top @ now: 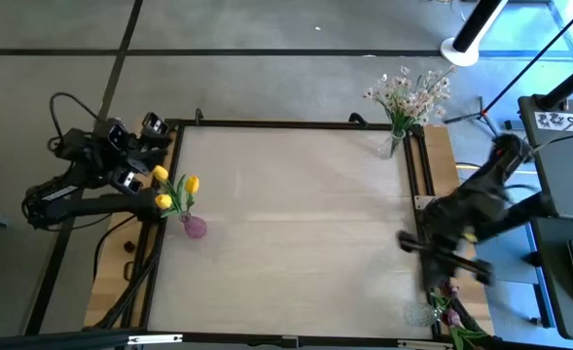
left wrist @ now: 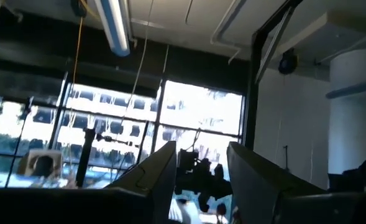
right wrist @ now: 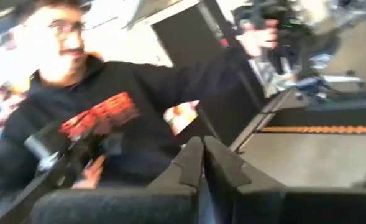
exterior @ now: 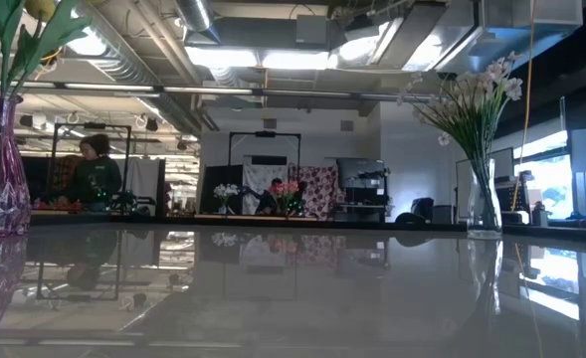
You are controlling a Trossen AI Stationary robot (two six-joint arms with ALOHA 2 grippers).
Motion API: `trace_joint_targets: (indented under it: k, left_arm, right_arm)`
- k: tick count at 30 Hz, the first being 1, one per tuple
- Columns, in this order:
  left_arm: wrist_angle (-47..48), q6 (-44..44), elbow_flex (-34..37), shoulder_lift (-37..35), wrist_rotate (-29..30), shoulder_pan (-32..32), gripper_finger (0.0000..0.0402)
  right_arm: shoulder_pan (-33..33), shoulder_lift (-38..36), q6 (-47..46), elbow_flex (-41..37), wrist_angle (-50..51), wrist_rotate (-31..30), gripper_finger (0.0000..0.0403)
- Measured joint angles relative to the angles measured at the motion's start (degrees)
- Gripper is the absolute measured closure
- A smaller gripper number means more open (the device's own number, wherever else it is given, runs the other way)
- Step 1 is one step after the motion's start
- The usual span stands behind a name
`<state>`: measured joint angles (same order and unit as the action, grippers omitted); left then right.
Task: Sort flowers into vase by color
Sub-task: Return to Home Position
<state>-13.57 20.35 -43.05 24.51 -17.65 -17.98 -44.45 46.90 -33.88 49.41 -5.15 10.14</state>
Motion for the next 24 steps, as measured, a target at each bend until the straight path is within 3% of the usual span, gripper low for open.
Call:
trace_joint_targets:
  k: [5, 10, 12, 18, 24]
  left_arm:
    - [7.2, -2.5, 0.0, -1.9, 3.8, -0.5, 0.0262]
    - [13.9, -3.3, 0.0, -5.5, 10.7, -2.3, 0.0262]
    - [16.6, -4.5, 0.2, -6.5, 14.9, -3.0, 0.0262]
    - [17.6, -4.8, 7.2, -6.8, 36.7, -5.3, 0.0262]
    - [2.7, -7.9, 16.7, -6.9, 59.2, -10.0, 0.0262]
  right_arm:
    - [21.1, 3.0, -4.0, -8.8, -12.9, 15.2, 0.0399]
    - [38.7, 8.1, -0.1, -12.2, -21.8, 24.3, 0.0396]
    - [43.6, 9.4, 4.0, -12.3, -22.8, 25.2, 0.0400]
    - [51.1, 10.8, 10.3, -12.4, -22.5, 20.9, 0.0400]
    - [51.2, 10.8, 8.4, -12.4, -21.8, 16.1, 0.0401]
